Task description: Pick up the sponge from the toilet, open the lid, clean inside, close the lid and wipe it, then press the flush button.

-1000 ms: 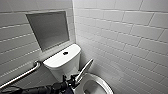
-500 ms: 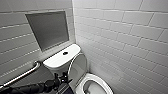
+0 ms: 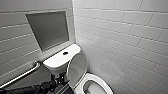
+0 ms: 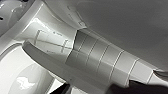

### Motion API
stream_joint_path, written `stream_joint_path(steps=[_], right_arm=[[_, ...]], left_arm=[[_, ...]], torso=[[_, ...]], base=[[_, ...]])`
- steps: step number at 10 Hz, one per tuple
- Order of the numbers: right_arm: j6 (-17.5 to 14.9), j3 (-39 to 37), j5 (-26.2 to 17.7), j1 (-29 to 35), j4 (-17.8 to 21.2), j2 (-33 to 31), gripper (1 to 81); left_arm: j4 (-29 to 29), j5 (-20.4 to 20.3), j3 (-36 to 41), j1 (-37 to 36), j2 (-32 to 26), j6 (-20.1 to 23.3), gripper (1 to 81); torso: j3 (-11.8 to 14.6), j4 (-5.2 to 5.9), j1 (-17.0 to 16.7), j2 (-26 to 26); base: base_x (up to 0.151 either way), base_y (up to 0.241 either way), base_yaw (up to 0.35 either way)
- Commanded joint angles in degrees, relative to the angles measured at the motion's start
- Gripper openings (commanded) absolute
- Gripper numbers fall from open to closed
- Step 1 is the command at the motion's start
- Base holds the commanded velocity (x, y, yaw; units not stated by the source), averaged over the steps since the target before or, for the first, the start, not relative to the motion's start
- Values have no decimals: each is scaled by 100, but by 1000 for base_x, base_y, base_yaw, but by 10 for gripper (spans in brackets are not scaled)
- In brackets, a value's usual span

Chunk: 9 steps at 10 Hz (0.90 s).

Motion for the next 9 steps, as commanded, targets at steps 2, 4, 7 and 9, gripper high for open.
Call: stream_joint_path(steps=[2,4,7,9], right_arm=[[-15,94,-256,-123,-86,-18,10],[-15,112,-247,-107,-86,-18,10],[-15,112,-256,-123,-86,-18,10],[-32,138,-160,-106,-104,-88,10]], left_arm=[[816,42,619,-142,-630,355,811],[1281,42,988,174,-842,355,811],[1974,156,1164,622,-956,364,811],[3316,882,1060,1017,-825,451,811]], torso=[[0,0,0,0],[0,0,0,0],[0,0,0,0],[0,0,0,0]], base=[[0,0,0],[0,0,0],[0,0,0],[0,0,0]])
